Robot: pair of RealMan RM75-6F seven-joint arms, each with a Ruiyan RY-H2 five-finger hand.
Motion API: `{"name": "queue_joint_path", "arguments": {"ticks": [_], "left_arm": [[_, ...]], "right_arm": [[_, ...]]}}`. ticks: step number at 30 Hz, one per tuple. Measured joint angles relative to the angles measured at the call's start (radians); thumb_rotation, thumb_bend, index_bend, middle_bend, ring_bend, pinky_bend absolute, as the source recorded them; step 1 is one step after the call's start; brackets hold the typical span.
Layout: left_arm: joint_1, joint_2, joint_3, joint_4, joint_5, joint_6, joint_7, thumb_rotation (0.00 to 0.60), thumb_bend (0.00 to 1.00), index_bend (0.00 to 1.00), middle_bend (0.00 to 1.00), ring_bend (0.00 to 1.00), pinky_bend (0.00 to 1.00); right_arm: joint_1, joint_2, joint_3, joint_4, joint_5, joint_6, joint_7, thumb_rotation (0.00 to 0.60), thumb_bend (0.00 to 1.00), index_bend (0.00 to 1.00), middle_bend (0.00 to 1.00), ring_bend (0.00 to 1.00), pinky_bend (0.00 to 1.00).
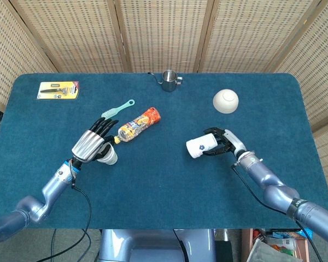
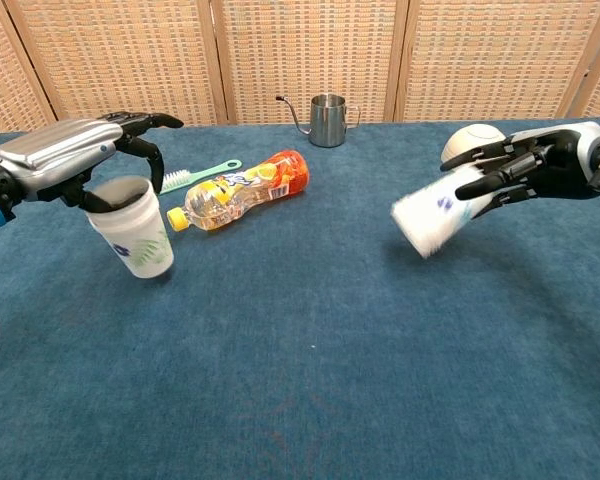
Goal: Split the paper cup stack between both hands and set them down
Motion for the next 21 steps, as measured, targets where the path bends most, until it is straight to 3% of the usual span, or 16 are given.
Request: {"name": "queue_joint_path", "arguments": {"ticks": [5,11,16,21], "left_arm": [[0.008,0.063,-0.012,-0.086,-0.018,-0.004,0.025,0.600,0.21,0.00,0.00,0.00,0.00],[0.044,0.216,-0.037,-0.254,-0.052,0.027,0.067,0.600,0.20,0.00,0.00,0.00,0.00],[0.118,0.376,-0.067,-0.412,-0.114,0.091,0.097,0.600,0.20,0.00,0.00,0.00,0.00],[0.238,0.493,-0.085,-0.555,-0.207,0.170,0.119,0.600,0.20,0.00,0.00,0.00,0.00]], "right_arm": [[-0.037,0.019,0.026,-0.060,-0.088,0.026,-0.002,0.600,0.00,0.00,0.00,0.00,0.00],[-0.112,0.073,0.052,-0.156,-0.216,0.122,0.016,0.600,0.00,0.00,0.00,0.00,0.00],[-0.192,0.131,0.030,-0.210,-0.377,0.282,0.019,0.600,0.00,0.00,0.00,0.00,0.00],[-0.275,0.176,-0.034,-0.203,-0.552,0.518,0.004,0.600,0.00,0.00,0.00,0.00,0.00]]}}
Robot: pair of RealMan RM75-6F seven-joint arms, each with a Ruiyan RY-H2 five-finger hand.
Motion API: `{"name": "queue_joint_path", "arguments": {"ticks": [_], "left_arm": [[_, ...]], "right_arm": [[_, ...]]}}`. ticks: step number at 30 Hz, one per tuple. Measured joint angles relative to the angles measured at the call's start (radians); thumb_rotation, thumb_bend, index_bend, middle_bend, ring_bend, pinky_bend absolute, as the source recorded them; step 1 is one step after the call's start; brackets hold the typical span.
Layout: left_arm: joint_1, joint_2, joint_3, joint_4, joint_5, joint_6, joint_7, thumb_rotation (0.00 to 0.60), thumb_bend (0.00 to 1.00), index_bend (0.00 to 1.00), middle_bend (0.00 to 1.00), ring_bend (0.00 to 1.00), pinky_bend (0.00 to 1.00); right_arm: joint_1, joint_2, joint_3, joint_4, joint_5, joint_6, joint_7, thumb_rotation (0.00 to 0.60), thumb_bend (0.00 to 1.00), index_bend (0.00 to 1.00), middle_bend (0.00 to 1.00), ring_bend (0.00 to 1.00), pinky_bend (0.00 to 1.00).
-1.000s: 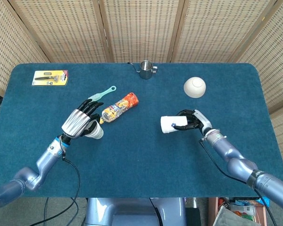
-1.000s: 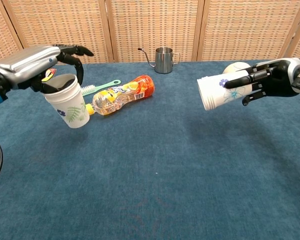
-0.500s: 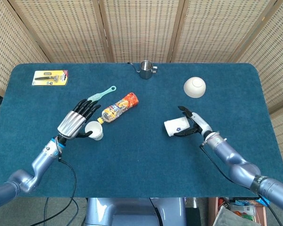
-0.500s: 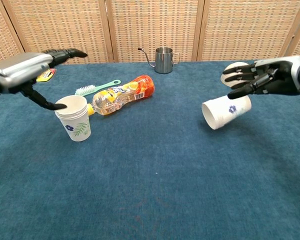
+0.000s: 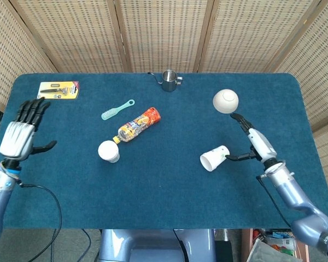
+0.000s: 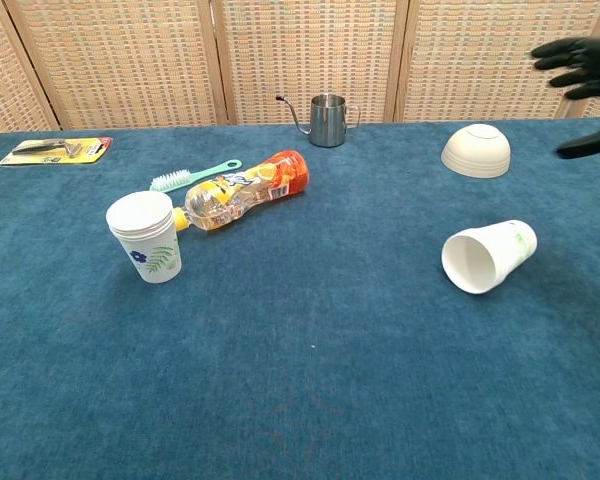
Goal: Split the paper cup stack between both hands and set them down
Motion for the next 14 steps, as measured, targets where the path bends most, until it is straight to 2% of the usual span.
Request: {"name": "queue_joint_path", "arguments": {"ticks": [4,7,12,14], "left_arm": [[0.090,0.044,0.004,-0.104,-0.060,0.045,0.019,0.600,0.20,0.00,0.00,0.00,0.00],[0.152,0.071,0.020,-0.178,-0.083,0.081,0.028,0.600,0.20,0.00,0.00,0.00,0.00],[0.232,0.077,0.062,-0.209,-0.063,0.146,0.031,0.600,0.20,0.00,0.00,0.00,0.00],[0.248,0.073,0.071,-0.209,-0.048,0.154,0.025,0.600,0.20,0.00,0.00,0.00,0.00]], "right_arm": [[-0.062,0.014,-0.054,0.053,-0.114,0.211,-0.054,0.600,0.00,0.00,0.00,0.00,0.00],[-0.116,0.011,-0.093,0.108,-0.173,0.377,-0.141,0.600,0.00,0.00,0.00,0.00,0.00],[-0.219,-0.003,-0.160,0.173,-0.221,0.606,-0.284,0.600,0.00,0.00,0.00,0.00,0.00],[-0.250,-0.007,-0.180,0.182,-0.229,0.664,-0.321,0.600,0.00,0.00,0.00,0.00,0.00]]}}
